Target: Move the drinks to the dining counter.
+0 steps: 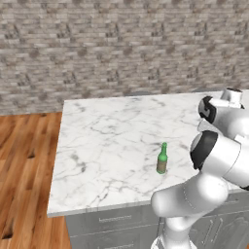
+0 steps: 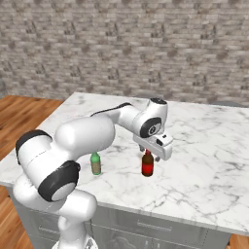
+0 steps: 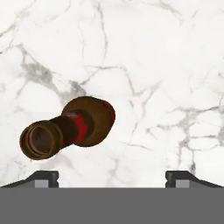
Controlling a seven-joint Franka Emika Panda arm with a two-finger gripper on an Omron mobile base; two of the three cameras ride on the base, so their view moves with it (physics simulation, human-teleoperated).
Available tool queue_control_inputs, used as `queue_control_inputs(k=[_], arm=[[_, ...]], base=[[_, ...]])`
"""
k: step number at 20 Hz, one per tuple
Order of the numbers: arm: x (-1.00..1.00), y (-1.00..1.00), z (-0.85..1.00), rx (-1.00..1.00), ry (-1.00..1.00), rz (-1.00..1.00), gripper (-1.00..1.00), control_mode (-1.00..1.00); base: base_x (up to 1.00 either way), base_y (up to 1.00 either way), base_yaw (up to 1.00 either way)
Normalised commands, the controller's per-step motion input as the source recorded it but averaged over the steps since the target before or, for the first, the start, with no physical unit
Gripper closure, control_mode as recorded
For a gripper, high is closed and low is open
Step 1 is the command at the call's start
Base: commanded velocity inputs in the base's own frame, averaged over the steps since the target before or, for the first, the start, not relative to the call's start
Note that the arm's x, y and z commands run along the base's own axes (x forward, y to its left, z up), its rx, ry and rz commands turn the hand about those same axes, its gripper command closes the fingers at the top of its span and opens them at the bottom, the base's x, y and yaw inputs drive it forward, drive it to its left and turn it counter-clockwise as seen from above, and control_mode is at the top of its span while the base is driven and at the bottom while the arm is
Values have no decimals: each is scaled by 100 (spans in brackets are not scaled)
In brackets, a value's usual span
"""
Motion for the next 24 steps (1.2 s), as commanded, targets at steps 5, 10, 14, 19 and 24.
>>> queue_control_inputs(k=[5, 10, 14, 19, 24], arm=[[-17, 22, 4, 0, -1, -5, -100, -100], [-39, 1, 66, 2, -5, -8, -100, -100], [-82, 0, 98, 4, 0, -9, -100, -100], [-100, 24, 58, 1, -1, -1, -100, -100], [-80, 48, 28, -1, -14, 10, -100, -100]], base=[[0, 0, 0], [0, 0, 0], [0, 0, 0], [0, 0, 0], [0, 0, 0]])
